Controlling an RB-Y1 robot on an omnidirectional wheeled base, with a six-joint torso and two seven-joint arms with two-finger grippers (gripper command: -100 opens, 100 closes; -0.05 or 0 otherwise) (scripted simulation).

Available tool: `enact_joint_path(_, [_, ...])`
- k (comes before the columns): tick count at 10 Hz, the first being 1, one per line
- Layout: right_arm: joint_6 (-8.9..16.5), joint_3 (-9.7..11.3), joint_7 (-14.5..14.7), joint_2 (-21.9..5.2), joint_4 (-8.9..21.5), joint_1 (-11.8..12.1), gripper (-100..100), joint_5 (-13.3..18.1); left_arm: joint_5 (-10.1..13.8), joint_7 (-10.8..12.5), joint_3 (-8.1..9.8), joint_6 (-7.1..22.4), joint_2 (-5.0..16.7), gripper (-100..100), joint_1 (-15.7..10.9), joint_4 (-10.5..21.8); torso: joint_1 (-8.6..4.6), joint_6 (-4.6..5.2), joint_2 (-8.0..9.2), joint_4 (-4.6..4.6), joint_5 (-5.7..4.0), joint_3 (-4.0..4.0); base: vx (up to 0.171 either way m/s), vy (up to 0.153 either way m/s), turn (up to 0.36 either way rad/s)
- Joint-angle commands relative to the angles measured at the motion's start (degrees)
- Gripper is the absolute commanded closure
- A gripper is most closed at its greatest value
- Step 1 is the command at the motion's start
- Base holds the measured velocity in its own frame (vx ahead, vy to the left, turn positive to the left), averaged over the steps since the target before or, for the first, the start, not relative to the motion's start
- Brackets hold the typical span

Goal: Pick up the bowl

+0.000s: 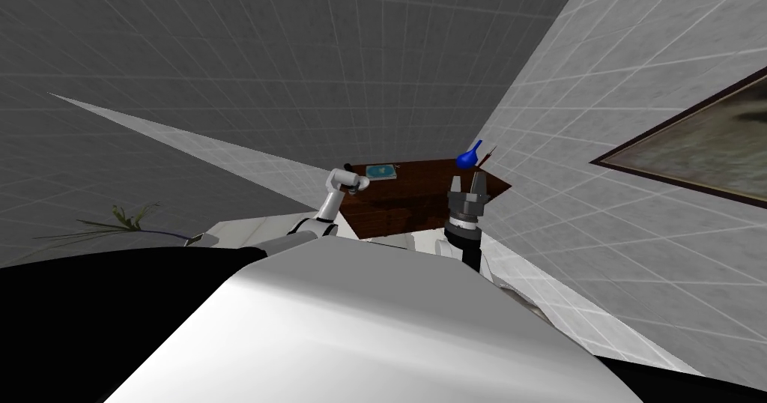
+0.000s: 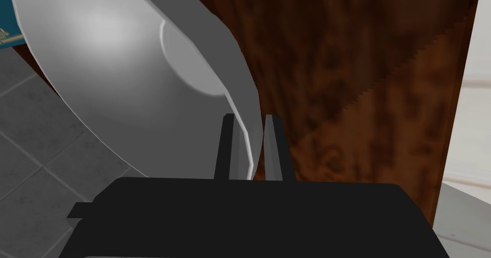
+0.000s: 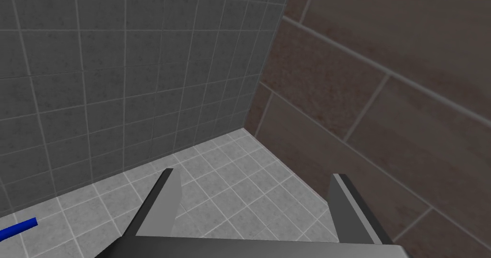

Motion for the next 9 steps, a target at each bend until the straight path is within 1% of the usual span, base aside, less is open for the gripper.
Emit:
enact_joint_path(1, [0.0,0.0,0.0,0.0,0.0,0.0,0,0.0,-0.7,0.9,-0.91,1.7,-0.8,100,0.4,-2.9,0.0,0.0,0.0,0.0,0.0,0.0,0.025,0.057,0.03])
enact_joint_path(2, [0.0,0.0,0.0,0.0,0.0,0.0,0,0.0,-2.1,2.4,-2.71,3.5,-2.5,100,1.1,-4.5,-0.08,-0.01,0.05,0.05,-0.05,0.05,0.047,0.071,0.074])
enact_joint_path(3, [0.0,0.0,0.0,0.0,0.0,0.0,0,0.0,-2.1,2.4,-2.71,3.5,-2.5,100,1.1,-5.8,-0.07,-0.02,0.03,0.03,-0.03,0.03,0.04,0.057,0.03])
enact_joint_path(4, [0.0,0.0,0.0,0.0,0.0,0.0,0,0.0,-3.4,3.9,-4.51,5.3,-4.2,100,1.7,-8.2,-0.09,-0.02,0.04,0.03,-0.04,0.03,0.033,0.077,0.072])
enact_joint_path(5, [0.0,0.0,0.0,0.0,0.0,0.0,0,0.0,-3.4,3.9,-4.51,5.3,-4.2,100,1.7,-8.6,-0.04,-0.04,0.06,0.05,-0.03,0.05,0.022,0.066,0.031])
enact_joint_path(6, [0.0,0.0,0.0,0.0,0.0,0.0,0,0.0,-4.8,5.4,-6.32,7.1,-5.8,100,2.4,-10.8,-0.04,-0.05,0.1,0.06,-0.02,0.08,0.043,0.086,0.076])
enact_joint_path(7, [0.0,0.0,0.0,0.0,0.0,0.0,0,0.0,-4.8,5.4,-6.32,7.1,-5.8,100,2.4,-11.5,0.02,-0.07,0.07,0.07,0.0,0.07,0.044,0.068,0.031])
enact_joint_path(8, [0.0,0.0,0.0,0.0,0.0,0.0,0,0.0,-4.8,5.2,-6.18,6.9,-5.7,100,1.9,-10.5,-0.01,-0.07,0.06,0.08,0.01,0.07,0.016,0.022,-0.003])
enact_joint_path(9, [0.0,0.0,0.0,0.0,0.0,0.0,0,0.0,-4.8,5.3,-6.25,7.0,-5.8,0,1.9,-10.7,-0.11,-0.07,0.12,0.07,0.01,0.09,0.0,0.0,0.0])
